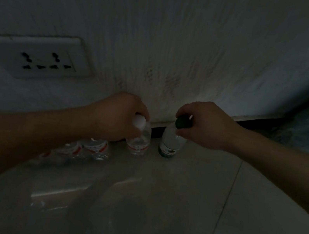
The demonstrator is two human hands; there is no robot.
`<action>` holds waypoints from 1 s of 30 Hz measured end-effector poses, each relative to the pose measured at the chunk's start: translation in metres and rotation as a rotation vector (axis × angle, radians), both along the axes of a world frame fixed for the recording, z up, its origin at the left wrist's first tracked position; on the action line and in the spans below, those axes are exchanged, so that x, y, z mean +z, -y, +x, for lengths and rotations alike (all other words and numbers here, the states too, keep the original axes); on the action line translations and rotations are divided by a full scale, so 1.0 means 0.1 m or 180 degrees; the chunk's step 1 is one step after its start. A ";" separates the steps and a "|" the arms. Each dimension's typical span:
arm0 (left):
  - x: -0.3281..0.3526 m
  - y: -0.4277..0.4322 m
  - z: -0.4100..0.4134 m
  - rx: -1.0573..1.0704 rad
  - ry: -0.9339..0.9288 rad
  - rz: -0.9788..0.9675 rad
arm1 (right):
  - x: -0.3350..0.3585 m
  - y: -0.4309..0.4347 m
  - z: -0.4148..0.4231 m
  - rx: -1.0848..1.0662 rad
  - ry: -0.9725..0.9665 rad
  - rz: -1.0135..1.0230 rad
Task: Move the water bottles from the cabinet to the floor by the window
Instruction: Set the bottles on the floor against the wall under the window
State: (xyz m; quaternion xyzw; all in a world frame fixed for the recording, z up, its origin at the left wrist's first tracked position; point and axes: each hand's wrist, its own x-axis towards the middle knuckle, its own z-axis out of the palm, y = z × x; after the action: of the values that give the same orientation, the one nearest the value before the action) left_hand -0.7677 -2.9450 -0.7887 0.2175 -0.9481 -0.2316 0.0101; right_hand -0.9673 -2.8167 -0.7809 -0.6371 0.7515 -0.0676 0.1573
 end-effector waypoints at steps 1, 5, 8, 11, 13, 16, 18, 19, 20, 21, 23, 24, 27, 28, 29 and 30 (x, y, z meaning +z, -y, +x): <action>0.01 0.01 0.03 0.0035 -0.0006 -0.0019 | 0.00 0.03 0.03 0.0024 0.0017 -0.0001; 0.03 0.05 0.17 0.0188 -0.0034 0.0032 | 0.00 0.14 0.18 0.0137 0.0022 0.0006; 0.05 0.08 0.27 0.0219 -0.0018 0.0004 | -0.01 0.22 0.29 0.0226 0.0054 0.0013; 0.05 0.08 0.34 0.0182 -0.0031 -0.0001 | 0.00 0.28 0.38 0.0305 0.0082 0.0029; 0.05 0.08 0.37 0.0191 -0.0043 -0.0051 | 0.01 0.32 0.44 0.0344 0.0066 0.0021; 0.05 0.09 0.40 0.0167 -0.0081 -0.0090 | 0.01 0.38 0.51 0.0399 0.0016 0.0004; 0.04 0.09 0.41 0.0193 -0.0114 -0.0038 | 0.01 0.41 0.54 0.0419 0.0002 -0.0006; 0.04 0.10 0.42 0.0208 -0.0136 -0.0017 | 0.01 0.42 0.56 0.0427 -0.0008 -0.0011; 0.03 0.10 0.42 0.0222 -0.0157 0.0002 | 0.01 0.43 0.58 0.0434 -0.0019 -0.0016; 0.02 0.10 0.43 0.0234 -0.0170 0.0022 | 0.01 0.44 0.59 0.0446 -0.0029 -0.0016; -0.01 0.11 0.44 0.0241 -0.0187 0.0035 | 0.02 0.46 0.61 0.0477 -0.0047 -0.0008; -0.03 0.12 0.44 0.0235 -0.0189 0.0030 | 0.03 0.47 0.62 0.0487 -0.0054 -0.0007; -0.06 0.14 0.44 0.0223 -0.0184 0.0013 | 0.02 0.50 0.62 0.0493 -0.0054 -0.0026; -0.06 0.14 0.44 0.0225 -0.0167 0.0010 | 0.02 0.51 0.61 0.0493 -0.0055 -0.0032; -0.07 0.15 0.44 0.0222 -0.0145 -0.0010 | 0.01 0.51 0.61 0.0493 -0.0061 -0.0029; -0.07 0.16 0.43 0.0216 -0.0120 -0.0048 | 0.00 0.52 0.61 0.0496 -0.0068 -0.0020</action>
State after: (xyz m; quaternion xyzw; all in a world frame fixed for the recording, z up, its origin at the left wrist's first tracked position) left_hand -0.7242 -2.9608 -0.7960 0.2451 -0.9415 -0.2281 0.0374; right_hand -0.9058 -2.8685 -0.7806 -0.6948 0.7011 -0.0507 0.1521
